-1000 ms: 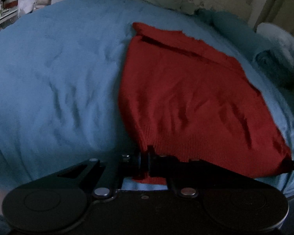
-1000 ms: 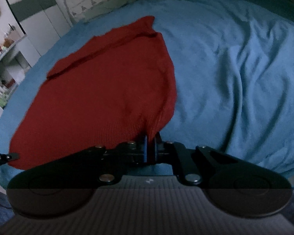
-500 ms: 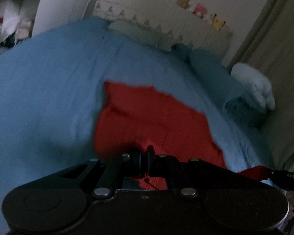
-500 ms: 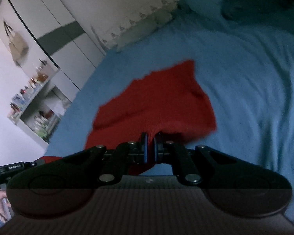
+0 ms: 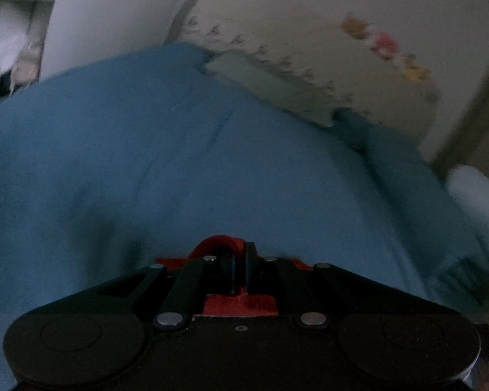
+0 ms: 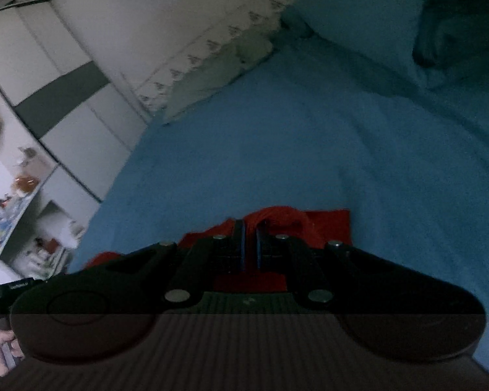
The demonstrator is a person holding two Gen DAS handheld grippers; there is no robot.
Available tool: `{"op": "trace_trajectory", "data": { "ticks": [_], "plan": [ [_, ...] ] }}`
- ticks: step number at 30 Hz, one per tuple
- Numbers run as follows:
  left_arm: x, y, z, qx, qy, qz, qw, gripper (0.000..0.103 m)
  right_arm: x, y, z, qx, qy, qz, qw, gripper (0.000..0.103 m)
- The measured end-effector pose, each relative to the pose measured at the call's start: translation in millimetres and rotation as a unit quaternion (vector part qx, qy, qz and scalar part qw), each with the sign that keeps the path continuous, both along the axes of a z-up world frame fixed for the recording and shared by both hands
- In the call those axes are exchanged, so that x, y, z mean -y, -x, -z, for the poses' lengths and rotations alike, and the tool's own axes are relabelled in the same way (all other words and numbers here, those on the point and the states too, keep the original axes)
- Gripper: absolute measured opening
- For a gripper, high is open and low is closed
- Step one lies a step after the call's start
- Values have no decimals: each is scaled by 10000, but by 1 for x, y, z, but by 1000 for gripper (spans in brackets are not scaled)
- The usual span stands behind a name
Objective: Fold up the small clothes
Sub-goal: 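Grasp the sweater hem with both grippers and fold it toward the collar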
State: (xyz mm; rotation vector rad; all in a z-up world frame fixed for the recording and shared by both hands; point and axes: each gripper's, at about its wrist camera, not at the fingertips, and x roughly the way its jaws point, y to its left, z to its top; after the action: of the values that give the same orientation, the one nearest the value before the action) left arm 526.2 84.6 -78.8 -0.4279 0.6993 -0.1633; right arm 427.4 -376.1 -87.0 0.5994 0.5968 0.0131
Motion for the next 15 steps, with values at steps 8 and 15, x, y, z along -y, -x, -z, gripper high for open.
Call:
{"op": "trace_trajectory", "data": {
  "ticks": [8, 15],
  "plan": [
    [9, -61, 59, -244, -273, -147, 9992, 5, 24, -69, 67, -46, -313, 396, 9987, 22],
    [7, -18, 37, 323, -950, -290, 9945, 83, 12, -47, 58, 359, 427, 471, 9973, 102]
  ]
}}
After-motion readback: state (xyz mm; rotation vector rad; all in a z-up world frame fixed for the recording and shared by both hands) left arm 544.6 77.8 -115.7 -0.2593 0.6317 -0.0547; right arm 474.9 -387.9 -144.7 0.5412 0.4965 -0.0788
